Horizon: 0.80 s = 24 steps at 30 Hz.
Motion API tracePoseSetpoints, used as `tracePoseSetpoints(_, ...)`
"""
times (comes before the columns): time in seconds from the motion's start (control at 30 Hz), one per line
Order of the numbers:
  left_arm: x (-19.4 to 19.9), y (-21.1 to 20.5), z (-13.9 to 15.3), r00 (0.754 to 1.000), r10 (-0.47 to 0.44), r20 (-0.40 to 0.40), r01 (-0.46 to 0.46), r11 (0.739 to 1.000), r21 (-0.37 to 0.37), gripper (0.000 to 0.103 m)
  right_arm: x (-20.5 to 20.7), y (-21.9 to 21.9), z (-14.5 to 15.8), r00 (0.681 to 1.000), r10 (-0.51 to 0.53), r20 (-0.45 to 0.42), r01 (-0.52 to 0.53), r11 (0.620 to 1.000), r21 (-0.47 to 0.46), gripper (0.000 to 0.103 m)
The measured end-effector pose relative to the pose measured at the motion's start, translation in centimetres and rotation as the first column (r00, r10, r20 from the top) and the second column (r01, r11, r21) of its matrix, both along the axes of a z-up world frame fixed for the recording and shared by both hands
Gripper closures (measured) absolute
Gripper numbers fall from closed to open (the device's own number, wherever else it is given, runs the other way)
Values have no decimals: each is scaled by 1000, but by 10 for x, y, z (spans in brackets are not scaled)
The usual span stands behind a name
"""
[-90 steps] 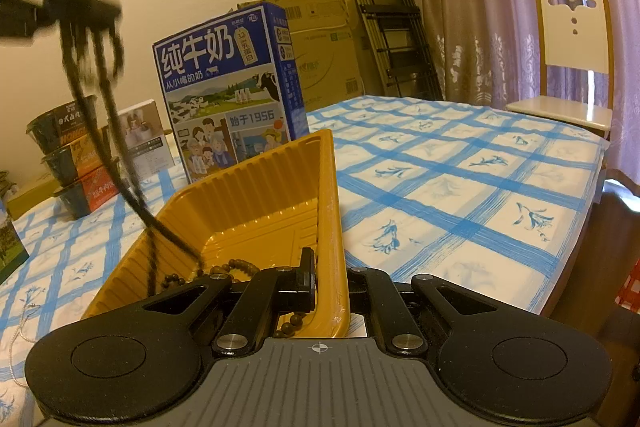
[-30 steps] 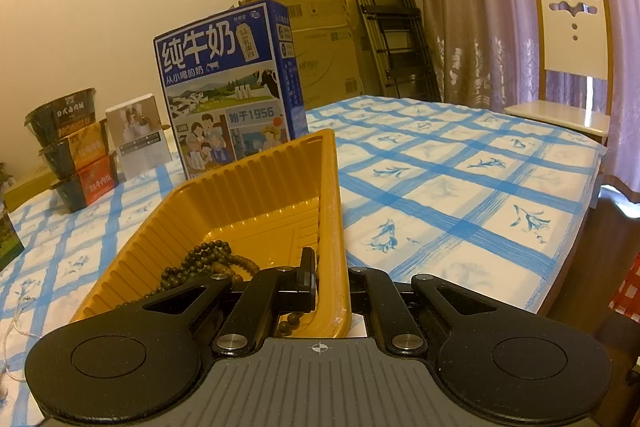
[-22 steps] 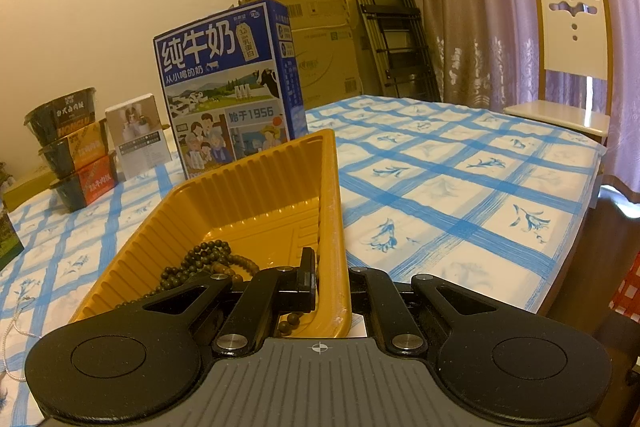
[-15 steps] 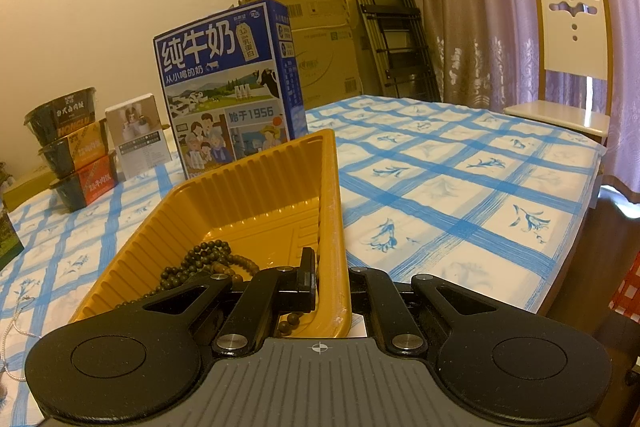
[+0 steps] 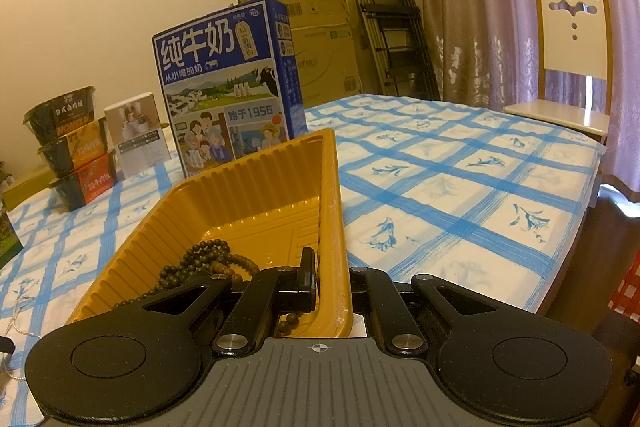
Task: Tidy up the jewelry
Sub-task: 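Move the left tool to the pearl necklace on the cloth, then grasp the pearl necklace with the left tool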
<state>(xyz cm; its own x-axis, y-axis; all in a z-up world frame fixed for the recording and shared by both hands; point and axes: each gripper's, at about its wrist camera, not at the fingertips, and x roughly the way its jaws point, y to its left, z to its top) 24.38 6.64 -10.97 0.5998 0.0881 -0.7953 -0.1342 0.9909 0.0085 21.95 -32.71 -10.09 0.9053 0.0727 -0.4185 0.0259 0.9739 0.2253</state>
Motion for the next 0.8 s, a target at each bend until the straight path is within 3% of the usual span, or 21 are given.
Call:
tracePoseSetpoints(0.23,8,0,-3,1000,-12,15,12,1000,-1,67,0,0,0,1000,0,-1,0,1000,-1,97)
tracePoseSetpoints(0.43,12,-5,-5,998,-47,33,46,999,11,83,-1,0,0,1000,-1,-2,1,1000,-1,97)
tracePoseSetpoints(0.57,12,-6,-5,997,-64,36,65,998,-8,101,-2,-3,-1,1000,-1,-2,1,1000,-1,97)
tracePoseSetpoints(0.8,4,-3,8,996,-77,47,79,996,-32,102,-1,-2,-1,1000,-1,-3,1,1000,-1,97)
